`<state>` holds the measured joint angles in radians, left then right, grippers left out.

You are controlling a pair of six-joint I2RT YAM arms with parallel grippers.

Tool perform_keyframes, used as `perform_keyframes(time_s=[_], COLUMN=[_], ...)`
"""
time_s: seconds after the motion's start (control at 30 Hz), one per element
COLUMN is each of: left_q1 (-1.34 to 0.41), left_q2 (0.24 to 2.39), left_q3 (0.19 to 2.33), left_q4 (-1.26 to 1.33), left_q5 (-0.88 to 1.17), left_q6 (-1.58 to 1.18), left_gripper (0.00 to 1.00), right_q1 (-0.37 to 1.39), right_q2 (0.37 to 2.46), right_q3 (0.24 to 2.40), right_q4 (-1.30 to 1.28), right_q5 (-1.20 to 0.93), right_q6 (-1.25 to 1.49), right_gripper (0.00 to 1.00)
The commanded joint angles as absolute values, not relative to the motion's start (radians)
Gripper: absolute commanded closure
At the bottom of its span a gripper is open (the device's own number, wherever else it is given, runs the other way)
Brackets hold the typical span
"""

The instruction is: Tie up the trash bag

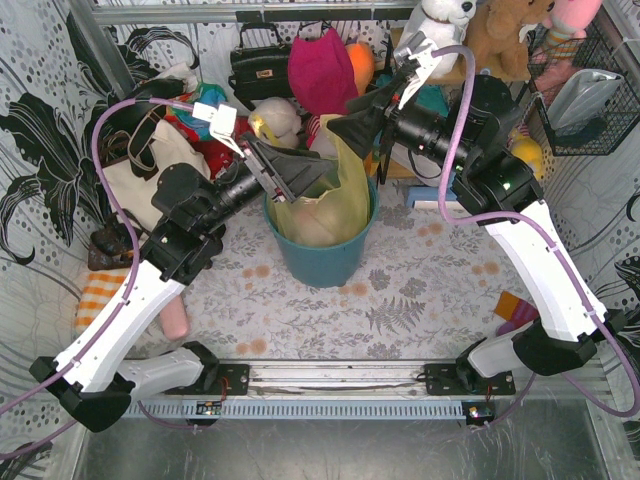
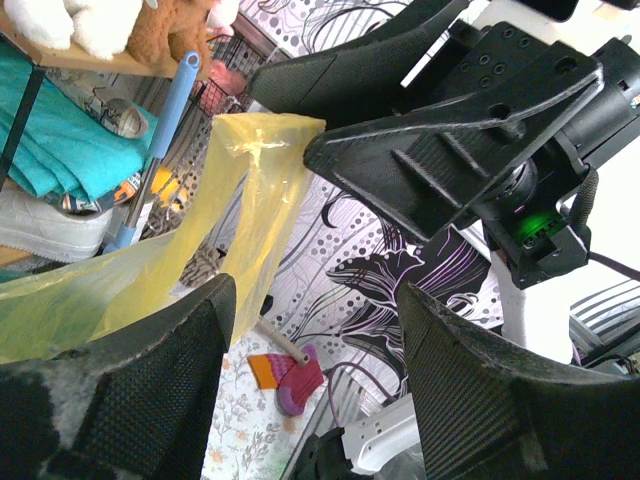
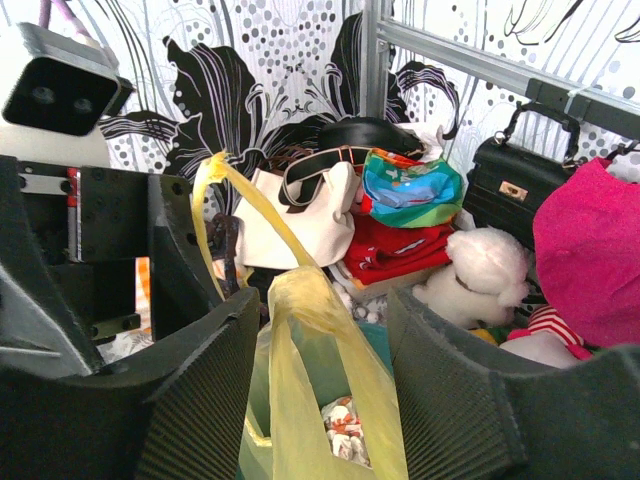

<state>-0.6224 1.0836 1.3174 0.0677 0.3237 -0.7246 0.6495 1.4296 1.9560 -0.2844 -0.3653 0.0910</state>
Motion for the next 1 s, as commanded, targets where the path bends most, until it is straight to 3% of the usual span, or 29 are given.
perform_keyframes(time_s=[0.0, 0.1, 0.2, 0.27, 0.33, 0.37, 0.6, 0.97], left_q1=[-0.63, -0.63, -0.63, -0.63, -0.631, -0.631, -0.632, -0.632], left_q2=[1.066, 1.06, 1.058, 1.06, 1.064, 1.066, 1.104, 1.141], left_q3=[1.317, 1.314, 1.309, 1.307, 1.303, 1.302, 1.318, 1.322], left_q4=[0.147, 0.144, 0.143, 0.144, 0.149, 0.151, 0.195, 0.413], left_q5=[0.3, 0.294, 0.288, 0.288, 0.288, 0.289, 0.303, 0.367], left_q6=[-0.724, -0.721, -0.719, -0.718, -0.715, -0.715, -0.682, -0.387], left_gripper=[0.26, 0.26, 0.26, 0.26, 0.26, 0.26, 0.26, 0.26], right_q1=[0.655, 0.657, 0.657, 0.657, 0.657, 0.657, 0.657, 0.657], right_q2=[1.429, 1.436, 1.44, 1.437, 1.433, 1.433, 1.39, 1.331], right_q3=[1.973, 1.98, 1.981, 1.98, 1.974, 1.977, 1.934, 1.851], right_q4=[-0.275, -0.279, -0.279, -0.271, -0.251, -0.242, -0.119, -0.048], right_q5=[-0.337, -0.341, -0.333, -0.326, -0.324, -0.316, -0.234, -0.267], right_q6=[0.067, 0.066, 0.063, 0.063, 0.063, 0.065, 0.117, 0.175], right_gripper=[0.48, 0.49, 0.61, 0.74, 0.95, 1.0, 1.0, 1.0])
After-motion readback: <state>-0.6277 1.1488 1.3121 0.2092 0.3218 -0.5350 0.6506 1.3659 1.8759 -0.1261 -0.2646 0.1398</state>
